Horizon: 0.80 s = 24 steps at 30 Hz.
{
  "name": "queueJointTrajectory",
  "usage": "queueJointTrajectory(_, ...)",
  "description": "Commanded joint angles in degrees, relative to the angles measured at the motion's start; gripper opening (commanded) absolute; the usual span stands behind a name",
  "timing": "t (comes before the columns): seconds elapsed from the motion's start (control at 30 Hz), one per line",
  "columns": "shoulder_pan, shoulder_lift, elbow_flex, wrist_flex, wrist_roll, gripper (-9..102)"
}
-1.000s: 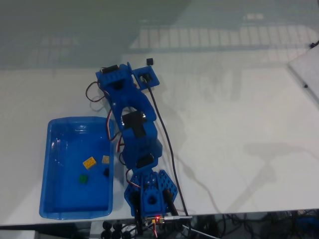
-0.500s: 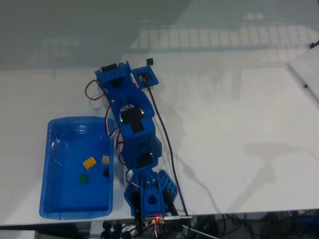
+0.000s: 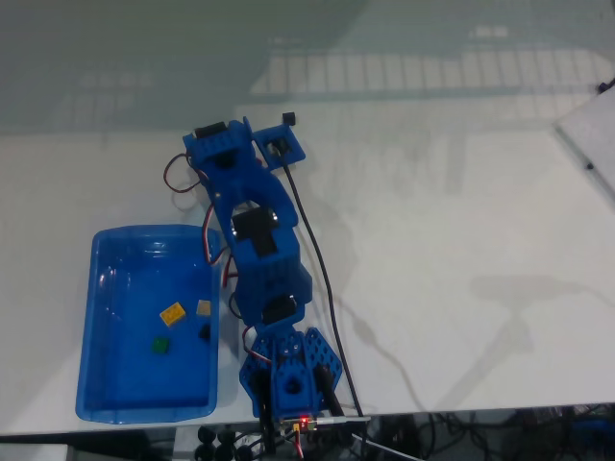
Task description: Pick up all the lego then put into the bin
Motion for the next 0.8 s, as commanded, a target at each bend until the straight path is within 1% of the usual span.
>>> queueJointTrajectory(0.0,-1.32,6.15,-1.49,-0.09,-1.23,0)
queueJointTrajectory(0.1,-3.52,12.92,-1.23,0.62,-2.55,0)
queueJointTrajectory(0.23,-8.79,23.03,-1.23,4.48,-5.54,0)
queueJointTrajectory(0.37,-17.4,33.31,-0.44,9.32,-9.93,0)
queueJointTrajectory(0.5,-29.0,42.28,0.97,15.56,-16.44,0)
queueJointTrajectory(0.63,-40.34,45.26,1.05,22.76,-22.15,0)
queueJointTrajectory(0.77,-46.85,44.65,1.14,29.44,-27.42,0)
